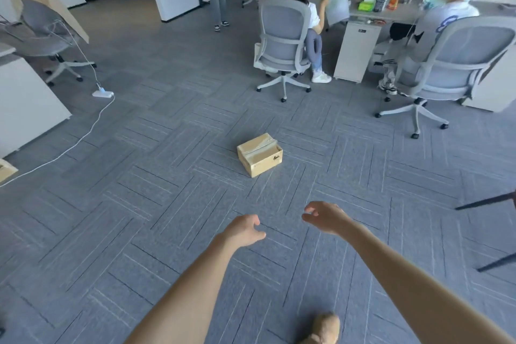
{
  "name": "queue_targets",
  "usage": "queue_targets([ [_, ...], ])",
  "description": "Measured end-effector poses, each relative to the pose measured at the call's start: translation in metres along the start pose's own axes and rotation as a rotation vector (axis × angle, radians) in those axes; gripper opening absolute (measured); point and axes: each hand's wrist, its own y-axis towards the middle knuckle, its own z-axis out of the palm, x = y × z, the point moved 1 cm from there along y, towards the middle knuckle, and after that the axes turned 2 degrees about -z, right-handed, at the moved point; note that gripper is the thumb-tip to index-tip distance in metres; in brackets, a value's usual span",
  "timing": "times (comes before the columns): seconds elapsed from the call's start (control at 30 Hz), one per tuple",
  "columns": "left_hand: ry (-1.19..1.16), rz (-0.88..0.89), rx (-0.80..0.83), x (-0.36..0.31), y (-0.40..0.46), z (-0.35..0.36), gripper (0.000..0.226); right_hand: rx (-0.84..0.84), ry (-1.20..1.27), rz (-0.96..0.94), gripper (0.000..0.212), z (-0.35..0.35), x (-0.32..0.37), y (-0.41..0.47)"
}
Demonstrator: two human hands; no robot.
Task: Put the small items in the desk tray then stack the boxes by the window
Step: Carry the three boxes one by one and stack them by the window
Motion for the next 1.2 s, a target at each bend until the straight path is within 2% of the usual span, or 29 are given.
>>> queue_targets([
  [0.37, -0.013, -0.07, -0.063, -0.104, 0.189, -0.128, 0.053, 0.018, -0.013, -0.065, 0.041, -0.155, -0.006, 0.222],
  [0.57, -0.122, -0.113, -0.075, -0.145, 0.28, -0.191, 0.054, 0.079, -0.083, -0.094, 0.04, -0.226, 0.002, 0.341],
  [0.77, -0.192, -0.173, -0.048, -0.142, 0.379, -0.252, 0.05, 0.18, -0.135, -0.099, 0.043, -0.257, 0.03, 0.458],
  [1.07, -0.172, -0.138, 0.017, -0.117, 0.566, -0.348, 0.038, 0.305, -0.2, -0.031, 0.047, -0.301, 0.084, 0.645],
  [1.2, -0.244, -0.157, 0.01, -0.1, 0.625, -0.375, 0.034, 0.275, -0.158, 0.003, 0.045, -0.31, 0.107, 0.723],
])
